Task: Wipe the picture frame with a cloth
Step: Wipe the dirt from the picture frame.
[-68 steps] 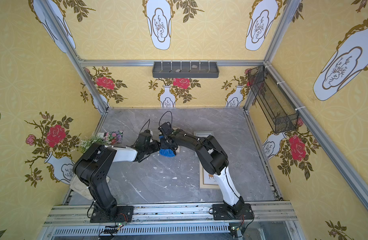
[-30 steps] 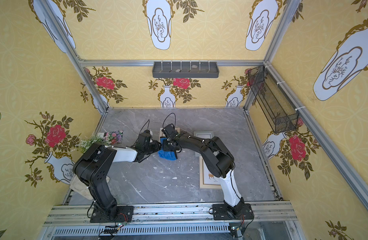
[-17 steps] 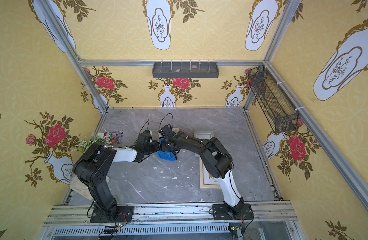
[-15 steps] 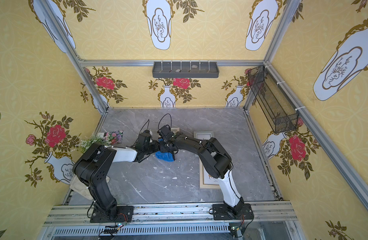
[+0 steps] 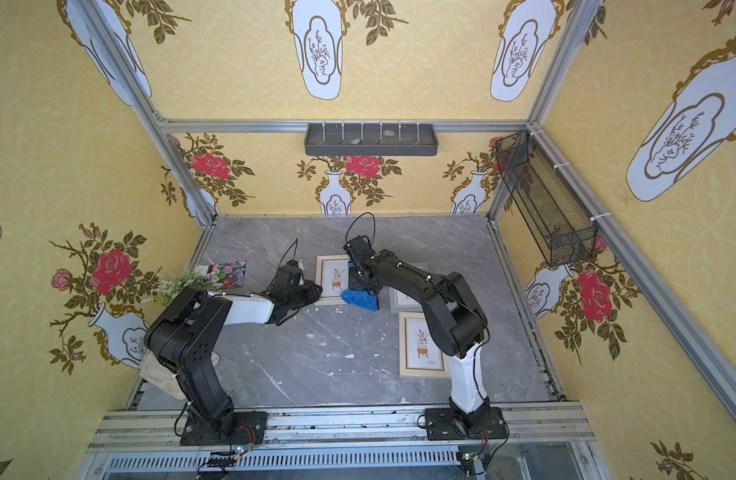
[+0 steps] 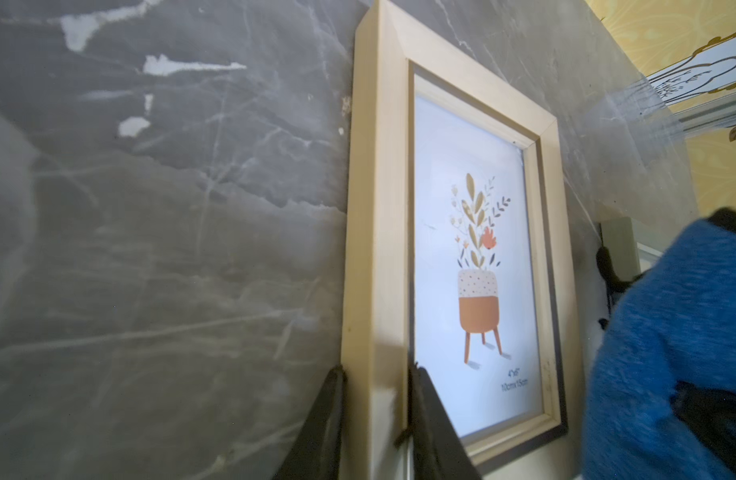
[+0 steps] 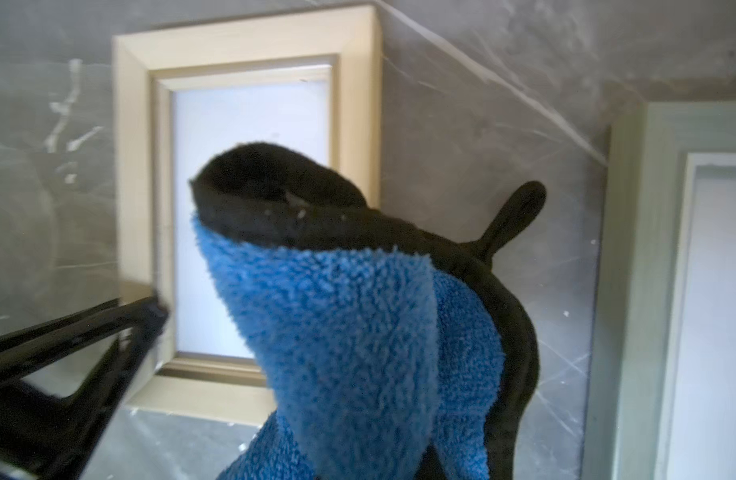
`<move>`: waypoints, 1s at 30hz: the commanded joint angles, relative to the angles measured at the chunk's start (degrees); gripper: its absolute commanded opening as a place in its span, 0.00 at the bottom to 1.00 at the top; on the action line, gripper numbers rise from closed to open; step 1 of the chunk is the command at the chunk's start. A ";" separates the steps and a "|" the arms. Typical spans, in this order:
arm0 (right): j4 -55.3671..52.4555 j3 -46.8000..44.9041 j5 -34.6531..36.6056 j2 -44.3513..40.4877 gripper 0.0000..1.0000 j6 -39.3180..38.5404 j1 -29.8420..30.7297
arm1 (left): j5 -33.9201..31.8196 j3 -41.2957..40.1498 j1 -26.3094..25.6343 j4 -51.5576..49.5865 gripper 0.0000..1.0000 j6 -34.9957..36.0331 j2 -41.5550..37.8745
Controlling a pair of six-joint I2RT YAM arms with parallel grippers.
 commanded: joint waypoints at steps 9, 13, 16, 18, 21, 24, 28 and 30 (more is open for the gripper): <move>1.90 0.67 -3.35 5.57 0.12 -0.20 2.54 | -7.51 -2.29 0.55 -29.10 0.21 0.01 2.05; 0.50 -2.80 -0.54 3.07 0.12 0.04 -1.16 | -7.46 -2.70 0.55 -28.70 0.21 0.01 2.21; 0.04 -2.38 1.18 1.23 0.12 -1.19 -3.25 | -7.40 -2.80 0.55 -28.52 0.21 0.10 2.28; 0.10 -0.03 1.42 1.17 0.12 -2.02 -3.71 | -7.36 -2.82 0.55 -28.50 0.21 0.10 2.22; 1.30 5.16 0.17 2.49 0.13 -3.91 -2.97 | -7.28 -2.84 0.55 -28.53 0.21 -0.03 2.07; 3.53 10.53 -2.04 6.16 0.14 -5.73 -1.04 | -7.35 -2.93 0.55 -28.65 0.21 -0.10 1.76; 3.69 17.78 -5.02 14.12 0.13 -6.01 -0.83 | -7.55 -3.16 0.55 -28.76 0.21 -0.03 1.48; 3.81 20.25 -5.40 17.49 0.13 -6.50 -1.12 | -7.62 -3.24 0.55 -28.77 0.21 0.01 1.33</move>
